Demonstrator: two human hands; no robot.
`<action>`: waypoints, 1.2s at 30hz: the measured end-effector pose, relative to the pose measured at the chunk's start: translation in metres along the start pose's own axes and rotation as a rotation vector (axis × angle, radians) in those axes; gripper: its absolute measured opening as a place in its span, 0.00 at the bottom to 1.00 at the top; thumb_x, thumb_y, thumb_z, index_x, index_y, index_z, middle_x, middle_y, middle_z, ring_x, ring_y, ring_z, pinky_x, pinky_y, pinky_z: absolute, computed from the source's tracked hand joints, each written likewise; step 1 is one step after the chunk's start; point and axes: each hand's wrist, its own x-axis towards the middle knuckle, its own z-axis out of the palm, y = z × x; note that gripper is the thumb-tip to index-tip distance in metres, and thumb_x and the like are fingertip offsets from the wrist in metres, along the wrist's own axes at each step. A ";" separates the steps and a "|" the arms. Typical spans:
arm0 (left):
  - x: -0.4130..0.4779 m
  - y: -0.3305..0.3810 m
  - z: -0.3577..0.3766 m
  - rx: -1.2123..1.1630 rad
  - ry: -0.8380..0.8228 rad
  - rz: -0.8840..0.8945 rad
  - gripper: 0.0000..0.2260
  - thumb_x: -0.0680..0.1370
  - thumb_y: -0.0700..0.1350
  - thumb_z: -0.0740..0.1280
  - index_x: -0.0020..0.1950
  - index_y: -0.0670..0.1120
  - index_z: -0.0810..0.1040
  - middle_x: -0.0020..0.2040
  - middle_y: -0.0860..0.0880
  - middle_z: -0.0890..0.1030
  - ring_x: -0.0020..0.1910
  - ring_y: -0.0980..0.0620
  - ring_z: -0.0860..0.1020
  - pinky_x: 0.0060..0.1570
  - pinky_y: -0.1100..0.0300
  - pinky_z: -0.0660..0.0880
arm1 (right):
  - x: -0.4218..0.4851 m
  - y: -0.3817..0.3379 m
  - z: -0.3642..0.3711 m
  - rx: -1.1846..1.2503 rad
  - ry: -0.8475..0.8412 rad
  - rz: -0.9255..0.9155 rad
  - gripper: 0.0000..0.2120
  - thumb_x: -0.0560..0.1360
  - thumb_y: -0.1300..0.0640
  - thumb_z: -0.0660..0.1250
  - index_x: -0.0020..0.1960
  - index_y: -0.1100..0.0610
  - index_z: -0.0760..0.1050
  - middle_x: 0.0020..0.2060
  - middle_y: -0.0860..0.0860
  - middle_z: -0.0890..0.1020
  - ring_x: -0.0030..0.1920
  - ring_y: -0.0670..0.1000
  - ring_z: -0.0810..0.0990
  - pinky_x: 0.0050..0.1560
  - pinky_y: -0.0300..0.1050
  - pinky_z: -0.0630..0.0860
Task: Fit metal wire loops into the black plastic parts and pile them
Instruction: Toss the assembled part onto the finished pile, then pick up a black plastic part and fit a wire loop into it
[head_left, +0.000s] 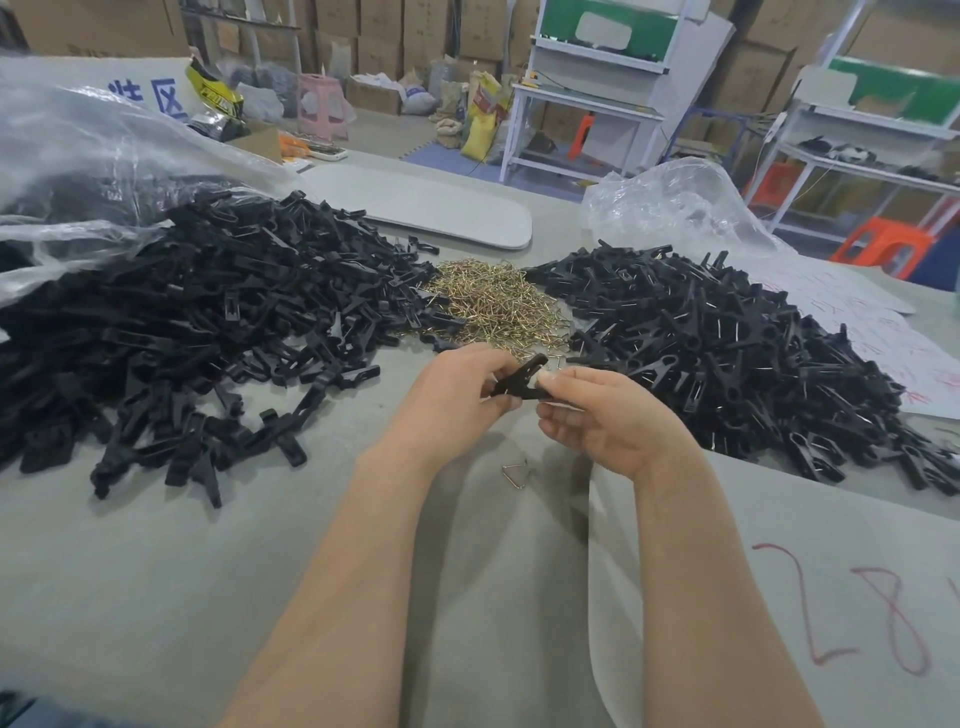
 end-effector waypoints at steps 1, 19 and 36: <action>0.000 0.000 0.000 -0.023 0.003 0.005 0.08 0.73 0.39 0.72 0.51 0.46 0.81 0.46 0.52 0.78 0.45 0.50 0.78 0.53 0.51 0.76 | 0.000 0.000 0.000 0.053 -0.024 0.013 0.05 0.75 0.59 0.68 0.39 0.58 0.77 0.35 0.51 0.81 0.36 0.47 0.81 0.41 0.39 0.80; -0.001 0.014 -0.002 -0.050 0.085 0.152 0.12 0.71 0.39 0.73 0.53 0.47 0.81 0.43 0.56 0.78 0.44 0.57 0.74 0.48 0.65 0.69 | 0.004 0.008 0.000 0.360 -0.298 0.023 0.23 0.69 0.46 0.65 0.54 0.63 0.78 0.50 0.60 0.83 0.47 0.52 0.84 0.46 0.42 0.81; -0.003 0.019 -0.005 -0.166 0.061 0.161 0.10 0.69 0.37 0.74 0.49 0.45 0.82 0.41 0.52 0.77 0.42 0.56 0.74 0.46 0.67 0.70 | 0.007 0.014 -0.003 0.320 -0.352 0.057 0.27 0.67 0.38 0.60 0.46 0.57 0.85 0.41 0.57 0.85 0.42 0.51 0.85 0.44 0.44 0.82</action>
